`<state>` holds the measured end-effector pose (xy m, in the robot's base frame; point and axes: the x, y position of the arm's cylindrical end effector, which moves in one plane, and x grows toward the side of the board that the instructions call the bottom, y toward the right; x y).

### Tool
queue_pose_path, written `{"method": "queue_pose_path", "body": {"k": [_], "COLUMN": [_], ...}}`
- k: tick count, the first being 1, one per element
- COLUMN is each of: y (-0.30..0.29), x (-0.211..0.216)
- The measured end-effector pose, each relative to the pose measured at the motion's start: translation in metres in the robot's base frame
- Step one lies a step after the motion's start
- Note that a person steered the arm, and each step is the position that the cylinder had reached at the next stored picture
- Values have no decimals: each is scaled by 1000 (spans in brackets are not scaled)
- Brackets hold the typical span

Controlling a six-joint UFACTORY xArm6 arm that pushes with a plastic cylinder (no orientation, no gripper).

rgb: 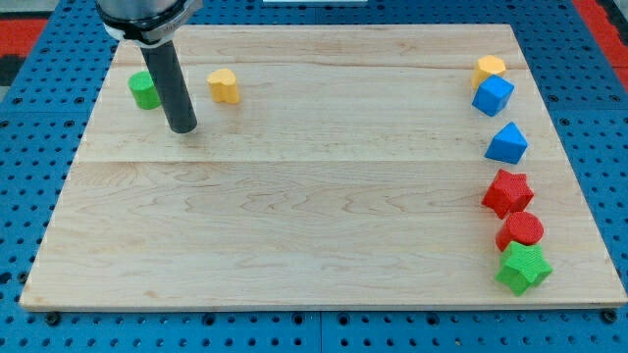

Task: Move the yellow heart towards the top right

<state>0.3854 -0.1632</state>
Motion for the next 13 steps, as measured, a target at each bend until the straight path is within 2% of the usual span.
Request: {"method": "queue_pose_path", "body": {"k": [4, 5, 8, 9, 11, 12, 13], "y": [0, 17, 144, 128, 49, 50, 50], "x": [-50, -49, -34, -30, -30, -80, -89]}}
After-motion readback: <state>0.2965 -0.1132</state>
